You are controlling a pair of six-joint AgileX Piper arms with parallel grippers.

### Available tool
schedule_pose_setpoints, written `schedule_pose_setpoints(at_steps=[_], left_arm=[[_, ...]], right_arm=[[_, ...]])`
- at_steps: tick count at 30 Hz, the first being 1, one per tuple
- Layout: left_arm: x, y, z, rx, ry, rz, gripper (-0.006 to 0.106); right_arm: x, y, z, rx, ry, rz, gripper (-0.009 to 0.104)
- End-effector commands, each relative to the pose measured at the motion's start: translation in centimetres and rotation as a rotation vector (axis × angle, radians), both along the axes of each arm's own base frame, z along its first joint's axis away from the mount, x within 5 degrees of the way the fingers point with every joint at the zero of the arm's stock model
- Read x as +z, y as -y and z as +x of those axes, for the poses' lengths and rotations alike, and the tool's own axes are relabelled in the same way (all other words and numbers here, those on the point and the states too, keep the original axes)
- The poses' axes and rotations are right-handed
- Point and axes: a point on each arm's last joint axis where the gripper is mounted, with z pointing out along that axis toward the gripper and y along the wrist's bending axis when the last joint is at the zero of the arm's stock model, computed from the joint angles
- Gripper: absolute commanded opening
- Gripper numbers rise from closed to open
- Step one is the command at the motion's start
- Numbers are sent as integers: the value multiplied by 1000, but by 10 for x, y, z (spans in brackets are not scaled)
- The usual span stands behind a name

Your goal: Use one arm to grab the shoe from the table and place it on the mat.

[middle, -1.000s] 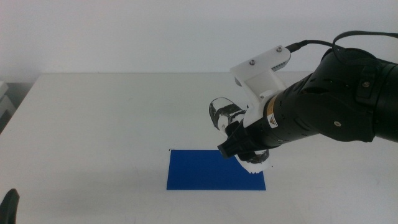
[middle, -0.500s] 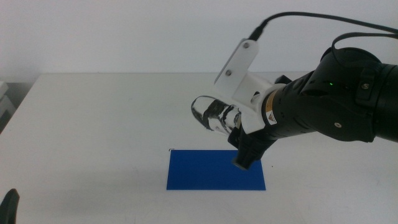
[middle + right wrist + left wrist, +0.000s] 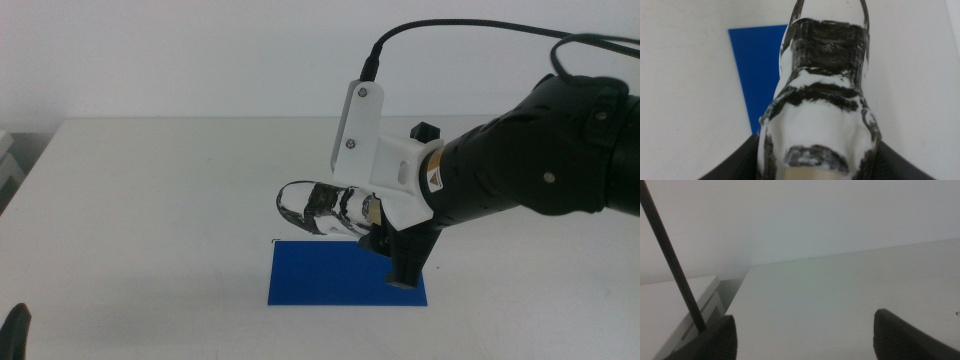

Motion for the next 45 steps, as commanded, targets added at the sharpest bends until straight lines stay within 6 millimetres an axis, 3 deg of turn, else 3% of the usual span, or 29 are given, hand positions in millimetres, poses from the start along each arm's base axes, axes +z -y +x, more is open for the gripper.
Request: schedule_pose_setpoints(at_steps=[1,10,31,45], left_arm=[[6,1,0,-8,84,-12,94],[6,1,0,-8,84,-12,94],[6,1,0,-8,84,-12,94],[6,1,0,-8,84,-12,94]], right_arm=[[27,4,1,31,100,86,-4],[22,11,11,50,68,115,-4],[-63,-8,49,116,-105,36,-4],[-75,-10,56,128,-81,7,-4]])
